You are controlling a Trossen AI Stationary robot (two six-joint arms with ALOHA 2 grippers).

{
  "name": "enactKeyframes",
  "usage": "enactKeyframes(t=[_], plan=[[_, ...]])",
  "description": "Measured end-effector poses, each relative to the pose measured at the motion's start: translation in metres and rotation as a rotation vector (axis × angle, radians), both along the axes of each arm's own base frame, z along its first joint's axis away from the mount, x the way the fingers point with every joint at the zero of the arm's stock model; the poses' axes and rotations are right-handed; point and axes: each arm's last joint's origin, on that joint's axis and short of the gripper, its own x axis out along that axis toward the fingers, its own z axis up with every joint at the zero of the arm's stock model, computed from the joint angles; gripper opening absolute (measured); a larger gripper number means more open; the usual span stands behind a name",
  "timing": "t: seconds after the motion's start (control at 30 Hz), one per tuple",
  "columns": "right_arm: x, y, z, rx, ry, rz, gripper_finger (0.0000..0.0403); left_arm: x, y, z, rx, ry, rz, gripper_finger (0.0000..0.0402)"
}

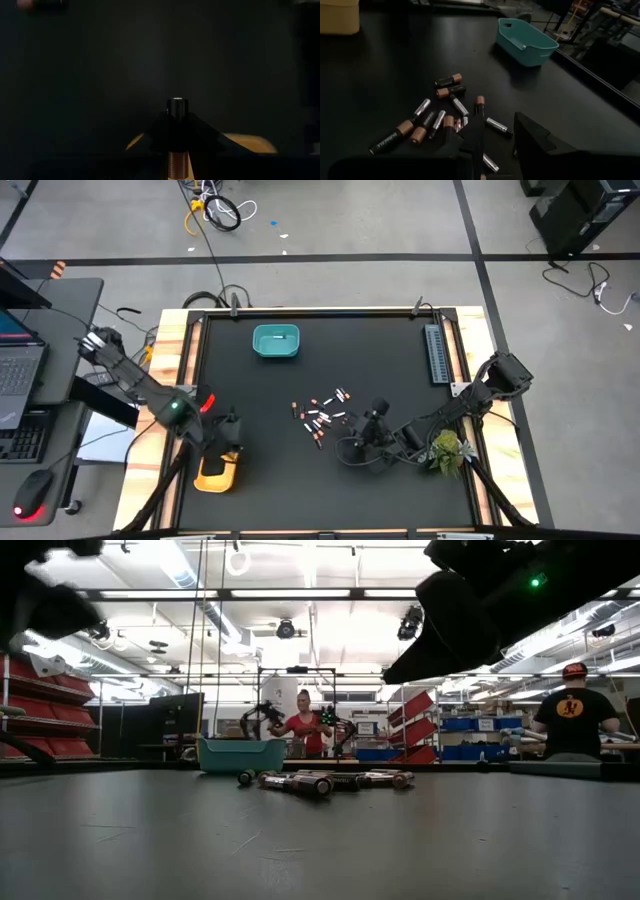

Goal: Sort batteries
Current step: Put the black battery into the yellow bin

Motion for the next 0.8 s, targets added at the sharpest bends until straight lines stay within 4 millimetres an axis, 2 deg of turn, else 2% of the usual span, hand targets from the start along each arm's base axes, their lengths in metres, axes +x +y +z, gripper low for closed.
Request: enactKeyframes(t=[0.2,0.47,0.63,0.8], plan=[[0.001,0.001,0.001,0.003,-0.022,0.006,0.0092,-0.024,-0.012,-0.031,-0.027,0.084,0.068,0.0049],[0.005,0.003,0.005,-0.007,-0.046,0.027,0.0092,-0.039,-0.019,-0.041,-0.028,0.077,0.107,0.0049],[0.005,0.003,0.006,-0.002,-0.054,0.027,0.0092,-0.048,-0.016,-0.056,-0.022,0.121,0.174,0.0050],[0.006,0.004,0.007,-0.006,-0.062,0.035,0.0092,-0.054,-0.010,-0.073,-0.036,0.156,0.260,0.0102]])
